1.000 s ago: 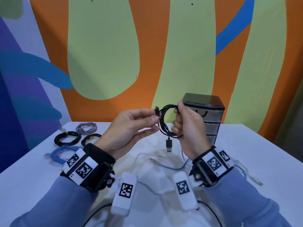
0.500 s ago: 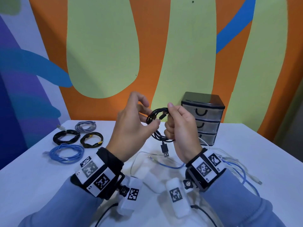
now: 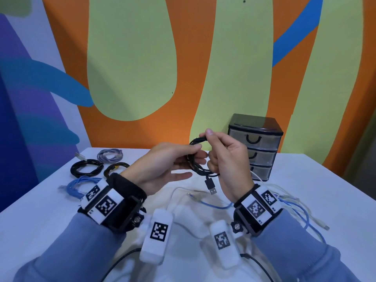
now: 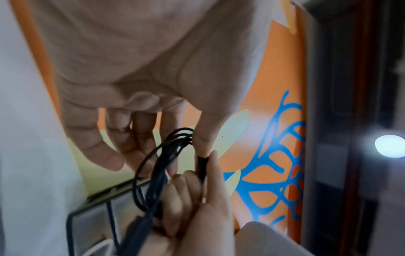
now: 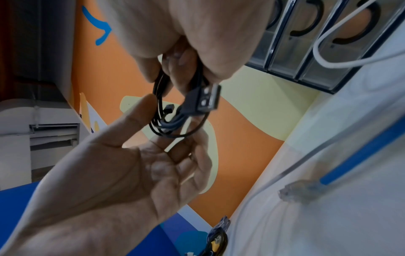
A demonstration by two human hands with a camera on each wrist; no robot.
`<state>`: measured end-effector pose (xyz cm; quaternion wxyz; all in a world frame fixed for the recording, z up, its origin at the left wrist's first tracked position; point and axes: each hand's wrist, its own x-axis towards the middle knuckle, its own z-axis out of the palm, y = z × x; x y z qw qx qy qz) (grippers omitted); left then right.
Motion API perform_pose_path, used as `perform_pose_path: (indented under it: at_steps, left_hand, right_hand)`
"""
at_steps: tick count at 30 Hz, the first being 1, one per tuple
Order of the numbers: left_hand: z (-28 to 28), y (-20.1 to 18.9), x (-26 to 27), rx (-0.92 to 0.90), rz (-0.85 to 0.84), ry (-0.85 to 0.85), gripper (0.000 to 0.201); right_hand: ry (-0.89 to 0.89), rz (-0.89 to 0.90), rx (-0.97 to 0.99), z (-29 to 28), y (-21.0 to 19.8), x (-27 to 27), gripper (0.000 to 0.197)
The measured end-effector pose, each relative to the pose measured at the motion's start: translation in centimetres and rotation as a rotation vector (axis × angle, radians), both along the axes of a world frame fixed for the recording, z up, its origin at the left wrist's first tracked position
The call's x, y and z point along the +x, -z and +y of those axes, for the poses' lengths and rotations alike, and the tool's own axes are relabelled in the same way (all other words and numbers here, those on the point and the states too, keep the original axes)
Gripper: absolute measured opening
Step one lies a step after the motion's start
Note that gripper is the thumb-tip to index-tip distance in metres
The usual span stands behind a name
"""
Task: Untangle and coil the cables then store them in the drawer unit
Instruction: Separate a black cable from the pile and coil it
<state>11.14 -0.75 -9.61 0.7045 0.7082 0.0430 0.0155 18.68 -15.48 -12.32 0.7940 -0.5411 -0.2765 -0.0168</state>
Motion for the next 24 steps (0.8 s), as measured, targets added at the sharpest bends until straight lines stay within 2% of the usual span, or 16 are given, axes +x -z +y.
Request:
perform_pose_path:
  at_steps: [2, 5, 9, 13, 15, 18, 21, 24]
  left_hand:
    - [0.2, -0.1, -0.1, -0.158, -0.003, 0.030, 0.020]
    - [0.3, -0.2, 0.0, -0.303, 0.006, 0.025, 0.020]
    - [-0.2, 0.3, 0.6, -0.106, -0.178, -0.149, 0.026]
    - [-0.1, 0.5, 0.6, 0.114, -0.369, -0.238, 0.026]
    - [0.3, 0.1, 0.3, 0.267, -0.414, -0.229, 0.017]
    - [1.0, -0.1, 0.3, 0.381, -0.429, -0.248, 0.020]
    - [1.7, 0.0, 0.9, 0.450, -0.447, -0.380, 0.018]
    - [2.5, -0.6, 1.1, 0.584, -0.433, -0.465, 0.010]
  right_hand:
    - [-0.016, 0.018, 0.012, 0.1, 0.1, 0.1, 0.026]
    - [-0.033, 0.073, 0.051, 0.2, 0.2, 0.2, 0.025]
    - [-0.040, 0.121, 0.100, 0.4, 0.3, 0.3, 0.021]
    - [-0.045, 0.165, 0.143, 0.6, 0.2, 0.3, 0.021]
    - [-0.017, 0.184, 0.154, 0.6, 0.3, 0.6, 0.022]
    - [-0.032, 0.198, 0.142, 0.6, 0.6, 0.9, 0.021]
    - [-0.081, 0.211, 0.051, 0.6, 0.7, 1.2, 0.025]
    - [0.017, 0.153, -0.221, -0.3, 0.3, 1.9, 0.030]
